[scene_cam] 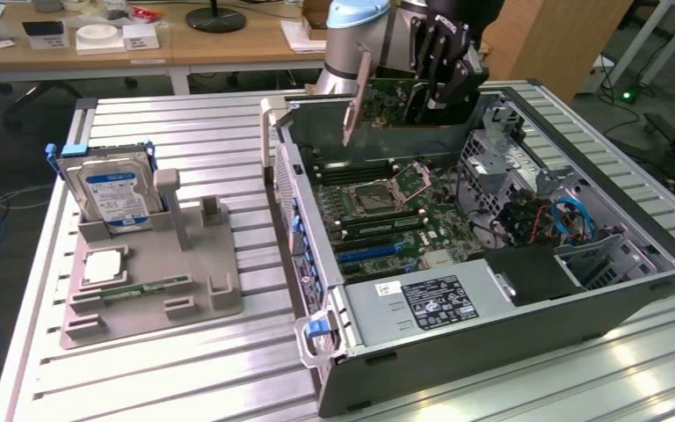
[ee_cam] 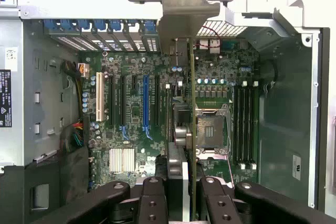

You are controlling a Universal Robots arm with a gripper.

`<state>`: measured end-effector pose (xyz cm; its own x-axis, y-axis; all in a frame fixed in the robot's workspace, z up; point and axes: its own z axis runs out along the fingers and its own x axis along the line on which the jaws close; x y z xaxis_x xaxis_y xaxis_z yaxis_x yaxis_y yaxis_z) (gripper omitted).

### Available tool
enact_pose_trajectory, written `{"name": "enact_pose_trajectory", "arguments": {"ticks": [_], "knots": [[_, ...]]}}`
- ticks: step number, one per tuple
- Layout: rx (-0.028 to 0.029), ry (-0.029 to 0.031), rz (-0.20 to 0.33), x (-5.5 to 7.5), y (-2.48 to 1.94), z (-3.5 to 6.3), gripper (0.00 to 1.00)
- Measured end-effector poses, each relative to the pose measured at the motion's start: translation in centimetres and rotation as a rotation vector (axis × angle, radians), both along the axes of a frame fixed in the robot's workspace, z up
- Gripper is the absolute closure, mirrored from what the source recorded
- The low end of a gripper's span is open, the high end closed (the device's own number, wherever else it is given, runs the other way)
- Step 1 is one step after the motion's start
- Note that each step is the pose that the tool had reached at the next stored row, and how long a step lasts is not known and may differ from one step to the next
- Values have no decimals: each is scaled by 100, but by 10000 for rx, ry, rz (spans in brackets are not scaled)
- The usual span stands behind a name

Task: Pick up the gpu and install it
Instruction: 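Insert the gpu into the slot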

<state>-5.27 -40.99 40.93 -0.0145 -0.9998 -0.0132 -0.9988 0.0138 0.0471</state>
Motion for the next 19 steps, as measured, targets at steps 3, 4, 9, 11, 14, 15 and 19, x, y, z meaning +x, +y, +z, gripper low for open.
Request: {"name": "enact_pose_trajectory", "arguments": {"ticks": [3, 4, 9, 11, 14, 15, 19], "knots": [[0, 0, 1, 0, 0, 0, 72], [0, 0, 0, 0, 0, 0, 72], [-2, 0, -2, 0, 0, 0, 72], [-2, -2, -2, 1, 0, 0, 72], [-1, -39, -1, 1, 1, -6, 72], [-1, -60, -2, 1, 1, -11, 72], [-2, -163, 0, 1, -1, -53, 72]]}}
